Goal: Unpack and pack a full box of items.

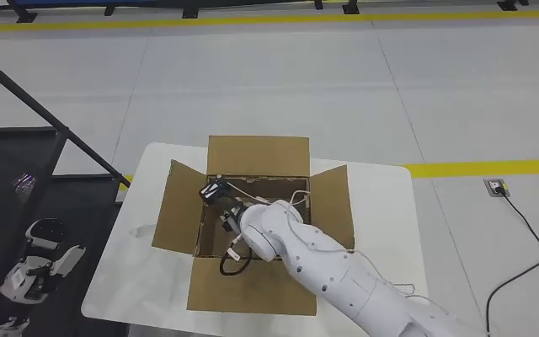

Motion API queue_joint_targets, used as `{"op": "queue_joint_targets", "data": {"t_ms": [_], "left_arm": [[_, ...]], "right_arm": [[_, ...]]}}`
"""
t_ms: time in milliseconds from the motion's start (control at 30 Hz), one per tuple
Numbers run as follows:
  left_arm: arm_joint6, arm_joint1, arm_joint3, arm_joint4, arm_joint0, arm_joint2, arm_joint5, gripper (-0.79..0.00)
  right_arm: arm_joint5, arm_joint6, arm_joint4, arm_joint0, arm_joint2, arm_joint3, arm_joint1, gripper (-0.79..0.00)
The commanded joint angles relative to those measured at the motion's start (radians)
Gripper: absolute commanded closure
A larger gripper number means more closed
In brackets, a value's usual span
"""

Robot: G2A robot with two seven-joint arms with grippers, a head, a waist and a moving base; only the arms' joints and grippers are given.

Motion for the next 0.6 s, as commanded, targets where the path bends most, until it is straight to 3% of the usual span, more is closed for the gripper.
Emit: {"op": "queue_joint_targets", "data": {"t_ms": [0,167,333,433,567], "left_arm": [[0.0,0.0,0.0,0.0,0.0,0.0,0.0,-0.785],[0.0,0.0,0.0,0.0,0.0,0.0,0.0,-0.785],[0.0,0.0,0.0,0.0,0.0,0.0,0.0,-0.785],[0.0,0.0,0.0,0.0,0.0,0.0,0.0,-0.785],[0.0,0.0,0.0,0.0,0.0,0.0,0.0,-0.785]], "right_arm": [[0.024,0.071,-0.079,-0.053,0.043,-0.168,0.03,0.0],[0.02,0.247,-0.335,-0.256,0.212,-0.624,0.115,0.0],[-0.033,0.331,-0.545,-0.435,0.415,-0.939,0.166,0.0],[-0.059,0.334,-0.586,-0.537,0.547,-1.053,0.184,0.0],[-0.09,0.326,-0.565,-0.636,0.719,-1.068,0.198,0.0]]}}
